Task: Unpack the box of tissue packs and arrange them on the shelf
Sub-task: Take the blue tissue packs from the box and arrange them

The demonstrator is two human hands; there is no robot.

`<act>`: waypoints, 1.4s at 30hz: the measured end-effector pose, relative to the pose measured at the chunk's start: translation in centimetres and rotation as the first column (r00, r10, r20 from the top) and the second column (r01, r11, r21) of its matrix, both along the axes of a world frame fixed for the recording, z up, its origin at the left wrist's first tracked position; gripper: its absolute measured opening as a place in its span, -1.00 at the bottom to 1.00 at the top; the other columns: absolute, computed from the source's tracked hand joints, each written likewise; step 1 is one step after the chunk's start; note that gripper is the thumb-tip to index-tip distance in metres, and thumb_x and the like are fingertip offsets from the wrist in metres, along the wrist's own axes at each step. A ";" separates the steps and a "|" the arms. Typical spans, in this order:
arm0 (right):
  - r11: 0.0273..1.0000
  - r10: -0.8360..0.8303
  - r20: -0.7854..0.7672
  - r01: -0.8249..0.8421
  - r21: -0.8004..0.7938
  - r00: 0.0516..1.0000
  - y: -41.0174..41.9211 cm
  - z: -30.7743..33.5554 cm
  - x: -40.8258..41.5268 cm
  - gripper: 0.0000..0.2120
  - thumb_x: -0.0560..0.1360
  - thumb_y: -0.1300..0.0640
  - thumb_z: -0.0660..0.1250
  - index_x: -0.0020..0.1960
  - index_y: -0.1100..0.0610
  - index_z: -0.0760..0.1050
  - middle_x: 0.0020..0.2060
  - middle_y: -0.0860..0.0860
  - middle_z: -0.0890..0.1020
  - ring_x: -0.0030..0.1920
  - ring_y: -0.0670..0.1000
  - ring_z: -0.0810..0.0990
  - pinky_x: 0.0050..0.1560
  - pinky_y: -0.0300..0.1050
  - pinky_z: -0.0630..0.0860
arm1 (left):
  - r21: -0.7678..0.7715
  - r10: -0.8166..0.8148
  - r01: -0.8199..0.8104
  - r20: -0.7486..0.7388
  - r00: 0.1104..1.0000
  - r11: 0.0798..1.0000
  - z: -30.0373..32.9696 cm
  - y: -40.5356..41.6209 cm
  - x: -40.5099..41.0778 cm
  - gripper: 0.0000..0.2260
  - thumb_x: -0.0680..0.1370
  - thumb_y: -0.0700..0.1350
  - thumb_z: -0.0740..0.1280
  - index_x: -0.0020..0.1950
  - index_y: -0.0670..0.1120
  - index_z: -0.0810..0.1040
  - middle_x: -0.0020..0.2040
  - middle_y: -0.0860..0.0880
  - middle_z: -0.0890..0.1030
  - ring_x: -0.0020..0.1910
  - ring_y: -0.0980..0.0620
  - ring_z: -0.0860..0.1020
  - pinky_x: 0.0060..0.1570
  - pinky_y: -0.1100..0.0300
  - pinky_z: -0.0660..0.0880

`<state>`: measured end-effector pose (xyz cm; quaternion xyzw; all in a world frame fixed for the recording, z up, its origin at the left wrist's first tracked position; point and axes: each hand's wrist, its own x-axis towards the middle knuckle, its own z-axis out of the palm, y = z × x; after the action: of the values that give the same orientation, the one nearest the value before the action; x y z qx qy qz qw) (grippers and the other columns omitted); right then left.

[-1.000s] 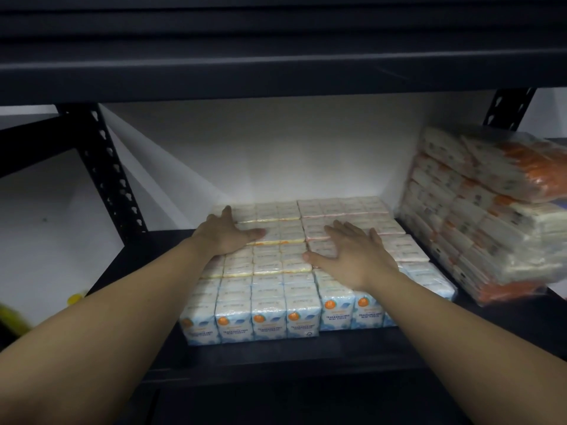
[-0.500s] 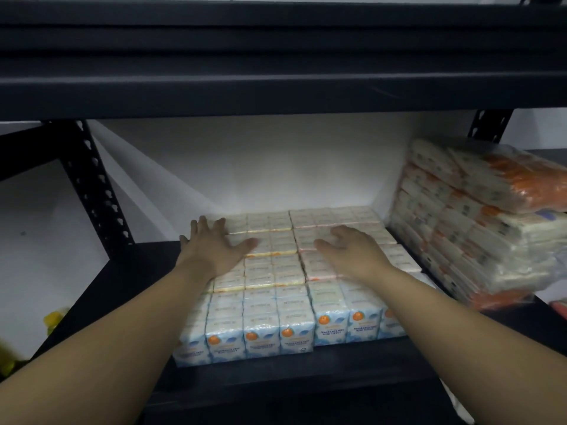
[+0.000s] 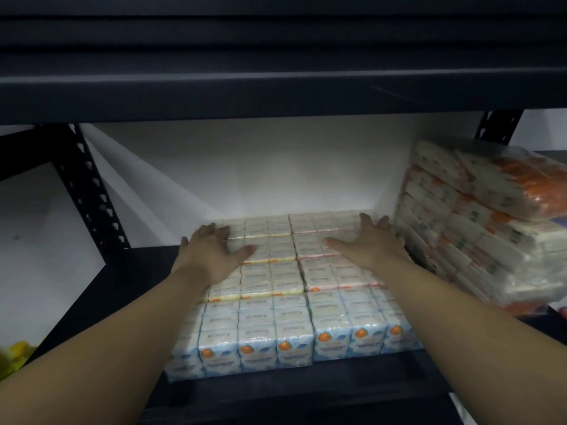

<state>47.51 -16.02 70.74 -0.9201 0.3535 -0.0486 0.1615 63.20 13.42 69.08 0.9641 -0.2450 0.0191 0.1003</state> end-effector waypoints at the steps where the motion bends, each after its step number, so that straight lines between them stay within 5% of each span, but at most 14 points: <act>1: 1.000 -0.013 0.016 0.012 0.021 1.000 -0.1 -0.1 0.0 0.31 0.17 -0.74 0.19 0.68 -0.05 -0.07 0.67 0.19 0.00 0.64 0.26 0.05 0.58 0.27 0.08 | -0.006 0.001 -0.001 0.000 1.000 1.000 0.0 0.0 0.0 -0.04 0.42 0.66 -0.03 0.66 0.10 0.19 0.68 -0.01 0.15 0.67 -0.04 0.05 0.61 -0.20 0.01; 8: 0.999 0.007 0.071 -0.009 0.033 0.997 -0.8 -0.3 -0.1 0.32 0.08 -0.74 0.24 0.65 -0.04 0.08 0.57 0.10 0.30 0.55 0.23 0.28 0.51 0.30 0.22 | -0.077 0.030 -0.031 -0.019 0.999 0.997 -0.2 0.1 0.0 0.02 0.34 0.70 0.00 0.63 0.11 0.25 0.65 0.00 0.24 0.62 -0.07 0.18 0.55 -0.15 0.23; 28: 0.996 0.057 0.144 -0.067 0.064 0.988 -1.2 -0.1 -0.5 0.13 0.18 -0.68 0.31 0.58 -0.11 0.23 0.52 -0.01 0.39 0.49 0.18 0.37 0.44 0.22 0.31 | -0.073 0.069 -0.069 0.002 0.998 0.995 0.6 -0.1 -0.9 -0.09 0.39 0.64 0.09 0.57 0.10 0.35 0.48 -0.02 0.39 0.47 -0.10 0.33 0.38 -0.12 0.42; 36: 0.998 0.054 0.066 -0.055 0.014 0.996 -1.1 -0.6 -0.1 0.14 0.22 -0.72 0.17 0.63 -0.10 0.16 0.59 0.06 0.26 0.55 0.23 0.25 0.50 0.28 0.23 | -0.015 0.028 -0.028 -0.020 0.999 0.999 0.5 0.0 -0.7 -0.11 0.42 0.65 0.02 0.60 0.15 0.30 0.60 0.01 0.30 0.57 -0.09 0.22 0.48 -0.13 0.30; 42: 0.997 0.021 0.196 -0.035 0.069 0.980 -0.9 -0.2 -0.2 0.01 0.22 -0.64 0.32 0.50 -0.09 0.36 0.46 0.05 0.40 0.45 0.19 0.38 0.42 0.15 0.39 | 0.027 0.020 -0.019 -0.018 1.000 0.999 0.7 0.0 -0.4 -0.11 0.41 0.65 -0.01 0.60 0.18 0.27 0.64 -0.04 0.24 0.60 -0.15 0.19 0.55 -0.25 0.13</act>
<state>47.34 -16.95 70.55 -0.9094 0.3247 -0.1234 0.2290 62.85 13.47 69.78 0.9679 -0.2349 0.0079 0.0893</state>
